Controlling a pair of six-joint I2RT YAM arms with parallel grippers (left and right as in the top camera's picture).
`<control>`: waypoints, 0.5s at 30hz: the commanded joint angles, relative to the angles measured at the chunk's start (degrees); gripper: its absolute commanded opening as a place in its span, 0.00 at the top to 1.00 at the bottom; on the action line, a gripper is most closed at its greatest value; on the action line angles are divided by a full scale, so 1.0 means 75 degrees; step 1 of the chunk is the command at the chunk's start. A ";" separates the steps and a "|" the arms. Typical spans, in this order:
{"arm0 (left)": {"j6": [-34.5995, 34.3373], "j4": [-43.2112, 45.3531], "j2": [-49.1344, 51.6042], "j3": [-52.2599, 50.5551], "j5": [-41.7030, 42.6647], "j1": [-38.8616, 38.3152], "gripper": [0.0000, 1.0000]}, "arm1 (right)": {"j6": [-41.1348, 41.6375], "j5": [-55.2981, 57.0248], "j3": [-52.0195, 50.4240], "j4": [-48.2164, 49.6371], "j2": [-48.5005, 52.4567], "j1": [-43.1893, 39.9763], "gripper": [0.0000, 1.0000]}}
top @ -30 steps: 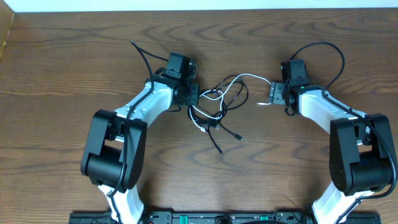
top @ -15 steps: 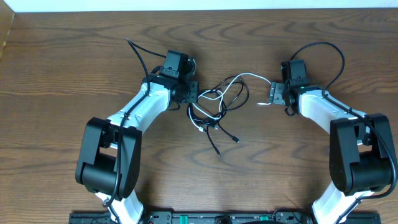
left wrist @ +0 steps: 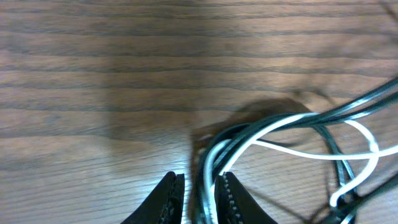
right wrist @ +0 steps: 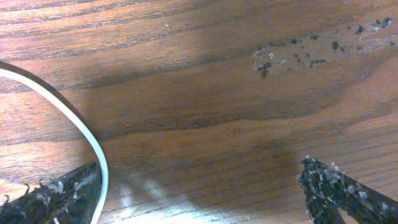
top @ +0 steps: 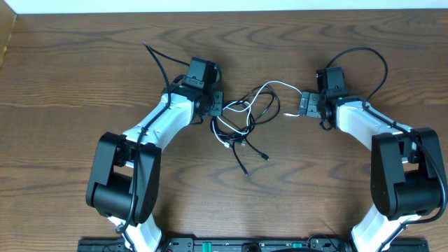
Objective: Untangle cables
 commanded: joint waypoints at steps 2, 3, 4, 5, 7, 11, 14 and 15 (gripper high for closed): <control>-0.0204 -0.0035 -0.0093 -0.0044 -0.0425 0.0003 0.76 | -0.0073 -0.0079 -0.0303 -0.0189 0.0300 0.0012 0.01; -0.0204 -0.0035 -0.0093 -0.0044 -0.0428 0.0003 0.76 | -0.0073 -0.0082 -0.0303 -0.0189 0.0300 0.0012 0.01; -0.0204 -0.0035 -0.0093 -0.0044 -0.0458 0.0006 0.76 | -0.0073 -0.0128 -0.0303 -0.0187 0.0300 0.0012 0.01; -0.0370 -0.0041 -0.0093 -0.0044 -0.0761 0.0006 0.76 | -0.0070 -0.0213 -0.0303 -0.0184 0.0300 0.0012 0.01; -0.1157 -0.0242 -0.0093 -0.0044 -0.1743 0.0012 0.76 | -0.0073 -0.0335 -0.0303 -0.0160 0.0300 0.0012 0.01; -0.1865 -0.0522 -0.0093 -0.0044 -0.2710 0.0149 0.73 | -0.0073 -0.0329 -0.0303 -0.0163 0.0300 0.0012 0.01; -0.2110 -0.0618 -0.0093 -0.0044 -0.2707 0.0341 0.72 | -0.0073 -0.0332 -0.0303 -0.0160 0.0300 0.0012 0.01; -0.2247 -0.0673 -0.0093 -0.0044 -0.2707 0.0423 0.72 | -0.0073 -0.0329 -0.0303 -0.0160 0.0300 0.0012 0.01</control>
